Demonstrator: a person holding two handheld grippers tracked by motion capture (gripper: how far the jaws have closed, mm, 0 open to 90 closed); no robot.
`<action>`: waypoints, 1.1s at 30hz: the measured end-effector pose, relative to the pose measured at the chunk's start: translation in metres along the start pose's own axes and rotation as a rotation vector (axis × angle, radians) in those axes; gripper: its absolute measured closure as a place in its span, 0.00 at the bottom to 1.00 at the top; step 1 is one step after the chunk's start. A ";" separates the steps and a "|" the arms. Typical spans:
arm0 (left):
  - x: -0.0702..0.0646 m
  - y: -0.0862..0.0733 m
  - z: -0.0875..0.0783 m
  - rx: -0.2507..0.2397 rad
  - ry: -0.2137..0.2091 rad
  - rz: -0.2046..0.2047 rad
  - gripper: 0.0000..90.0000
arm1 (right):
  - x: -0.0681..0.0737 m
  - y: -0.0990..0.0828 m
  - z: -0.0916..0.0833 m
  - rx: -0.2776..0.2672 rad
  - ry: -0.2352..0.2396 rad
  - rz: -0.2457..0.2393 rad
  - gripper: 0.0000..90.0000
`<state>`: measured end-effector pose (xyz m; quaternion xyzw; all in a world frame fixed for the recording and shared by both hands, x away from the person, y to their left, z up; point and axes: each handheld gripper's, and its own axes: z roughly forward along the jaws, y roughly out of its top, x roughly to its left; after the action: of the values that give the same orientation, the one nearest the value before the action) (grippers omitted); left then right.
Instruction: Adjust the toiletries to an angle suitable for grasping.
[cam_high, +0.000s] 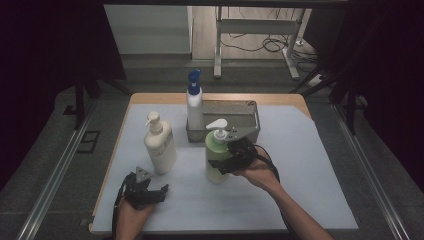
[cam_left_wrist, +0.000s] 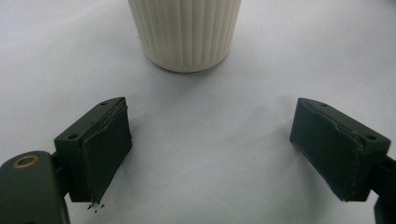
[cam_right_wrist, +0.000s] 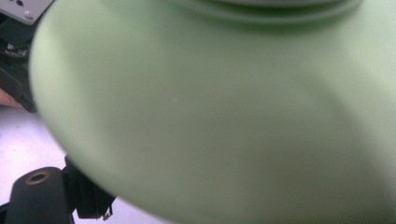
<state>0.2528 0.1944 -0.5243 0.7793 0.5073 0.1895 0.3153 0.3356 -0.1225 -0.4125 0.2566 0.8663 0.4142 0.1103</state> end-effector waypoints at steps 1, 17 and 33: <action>0.000 0.000 0.000 0.000 0.000 0.000 0.13 | 0.000 0.002 -0.001 0.002 -0.006 -0.001 0.13; 0.000 0.000 0.000 -0.001 0.000 0.000 0.13 | -0.015 0.024 -0.019 -0.014 -0.048 0.034 0.13; 0.000 0.000 0.000 0.000 -0.001 -0.001 0.13 | -0.034 0.053 -0.033 -0.050 -0.123 0.063 0.13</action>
<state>0.2529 0.1944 -0.5243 0.7792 0.5075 0.1892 0.3155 0.3696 -0.1343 -0.3509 0.3060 0.8388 0.4222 0.1567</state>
